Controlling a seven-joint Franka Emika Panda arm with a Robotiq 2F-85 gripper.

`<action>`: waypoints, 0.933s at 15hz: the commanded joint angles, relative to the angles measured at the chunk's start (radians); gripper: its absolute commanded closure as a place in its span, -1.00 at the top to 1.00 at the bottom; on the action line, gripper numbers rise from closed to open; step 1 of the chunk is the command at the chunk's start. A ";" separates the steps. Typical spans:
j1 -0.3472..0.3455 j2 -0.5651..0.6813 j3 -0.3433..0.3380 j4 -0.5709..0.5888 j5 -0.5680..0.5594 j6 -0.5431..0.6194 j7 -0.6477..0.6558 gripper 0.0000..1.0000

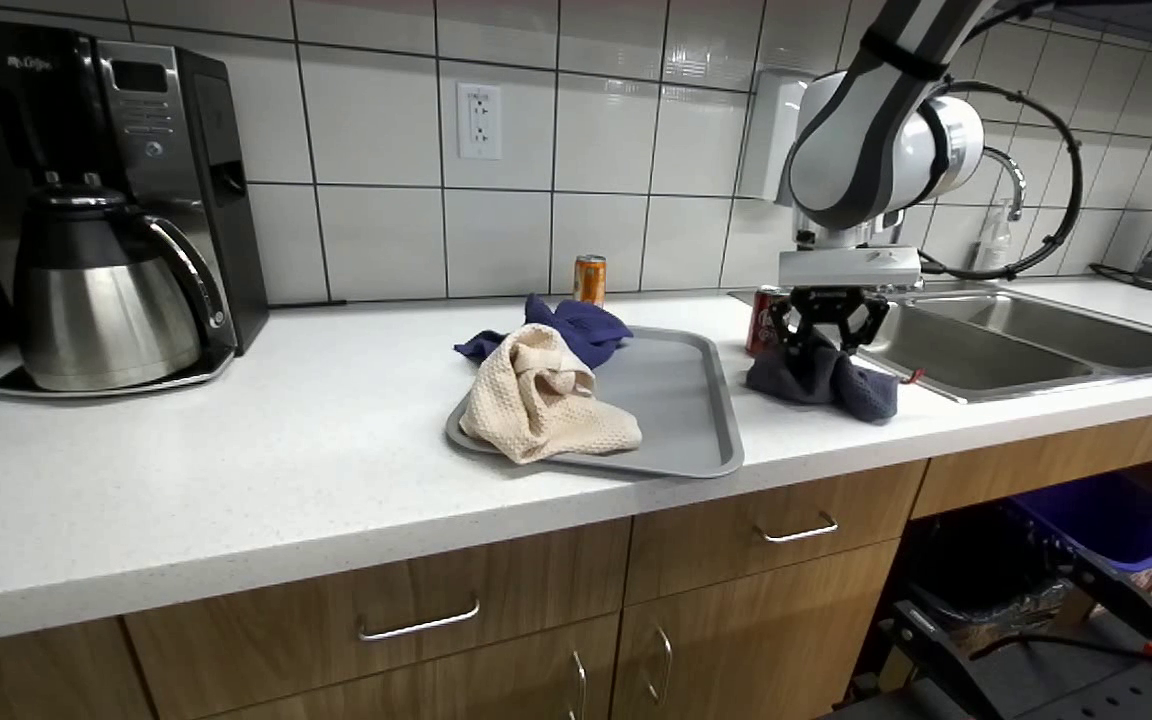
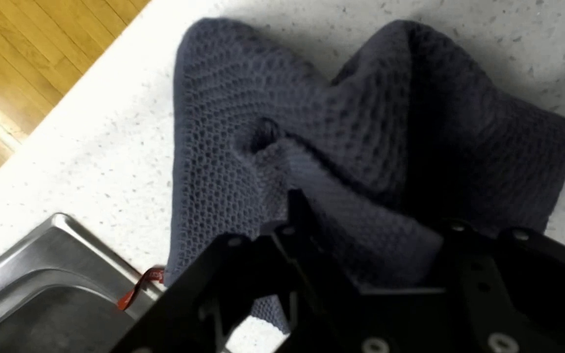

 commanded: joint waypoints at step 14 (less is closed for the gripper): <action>0.091 -0.117 0.012 0.010 0.003 -0.037 -0.016 1.00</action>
